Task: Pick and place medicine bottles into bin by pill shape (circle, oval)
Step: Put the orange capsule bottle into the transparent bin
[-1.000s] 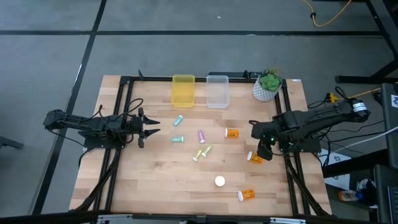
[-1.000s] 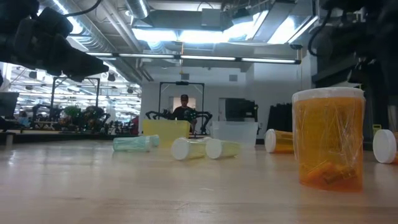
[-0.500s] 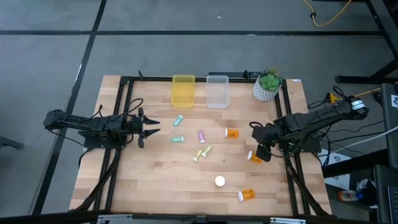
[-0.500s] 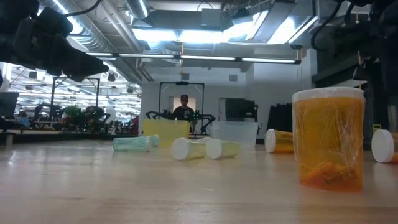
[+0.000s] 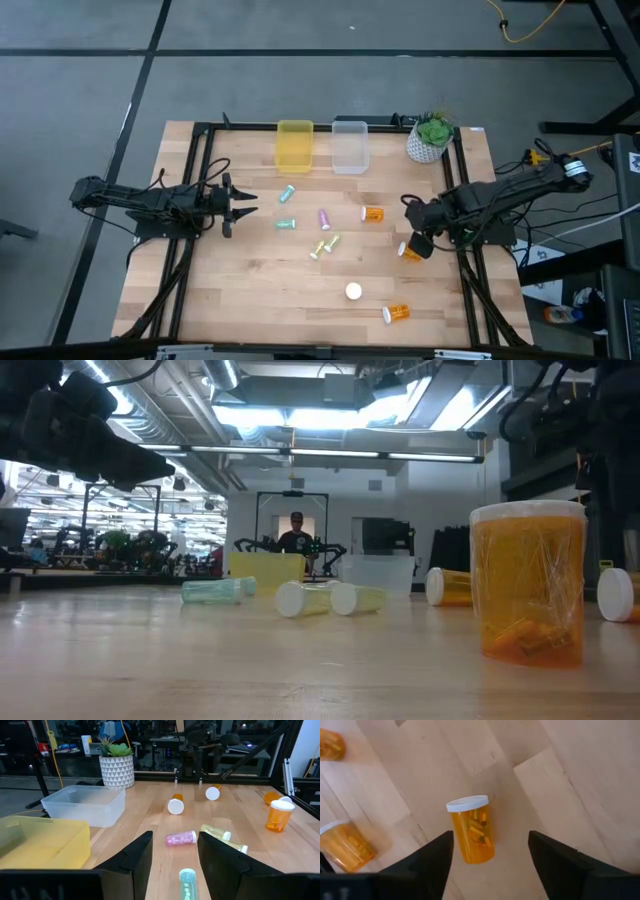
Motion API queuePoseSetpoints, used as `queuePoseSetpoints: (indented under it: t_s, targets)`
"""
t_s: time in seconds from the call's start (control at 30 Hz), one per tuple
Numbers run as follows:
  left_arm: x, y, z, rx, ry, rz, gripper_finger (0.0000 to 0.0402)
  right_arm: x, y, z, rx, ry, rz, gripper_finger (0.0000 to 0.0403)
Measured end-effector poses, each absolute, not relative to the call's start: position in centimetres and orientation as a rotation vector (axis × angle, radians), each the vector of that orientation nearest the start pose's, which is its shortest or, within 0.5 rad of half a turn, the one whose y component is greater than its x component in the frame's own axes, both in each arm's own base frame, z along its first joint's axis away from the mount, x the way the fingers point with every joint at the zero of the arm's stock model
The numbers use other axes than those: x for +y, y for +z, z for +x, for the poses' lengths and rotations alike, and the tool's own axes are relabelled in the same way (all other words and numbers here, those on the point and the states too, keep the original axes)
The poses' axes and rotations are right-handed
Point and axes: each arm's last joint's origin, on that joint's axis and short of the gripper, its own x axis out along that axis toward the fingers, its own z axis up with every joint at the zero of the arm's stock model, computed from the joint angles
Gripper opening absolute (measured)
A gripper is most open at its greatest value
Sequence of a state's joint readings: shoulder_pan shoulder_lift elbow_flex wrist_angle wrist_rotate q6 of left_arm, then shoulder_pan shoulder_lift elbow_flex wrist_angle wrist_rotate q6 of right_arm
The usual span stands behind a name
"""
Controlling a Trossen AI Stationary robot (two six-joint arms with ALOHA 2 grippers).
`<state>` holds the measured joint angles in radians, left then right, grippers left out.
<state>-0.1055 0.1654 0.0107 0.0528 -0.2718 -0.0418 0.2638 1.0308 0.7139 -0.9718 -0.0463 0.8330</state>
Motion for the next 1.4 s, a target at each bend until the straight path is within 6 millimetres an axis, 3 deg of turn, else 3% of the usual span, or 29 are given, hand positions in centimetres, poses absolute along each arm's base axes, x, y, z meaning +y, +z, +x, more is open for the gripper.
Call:
queuePoseSetpoints:
  t_s: [0.2, 0.47, 1.0, 1.4]
  targets:
    - [-0.3, 15.9, 10.6, 0.093, 0.17, -0.064, 0.0149, 4.8, 21.1, 16.1, 1.363, -0.234, 0.504, 0.0294]
    - [-0.3, 15.9, 10.6, 0.09, 0.172, -0.102, 0.0149, 6.1, 19.6, 17.3, 1.427, -0.166, 0.43, 0.0285]
    - [-0.3, 15.9, 10.6, 0.089, 0.172, -0.11, 0.0149, 7.7, 15.5, 19.3, 1.579, -0.192, 0.335, 0.0284]
    - [-0.3, 15.9, 10.6, 0.09, 0.172, -0.111, 0.0149, 7.9, 14.1, 20.5, 1.534, -0.237, 0.316, 0.0281]
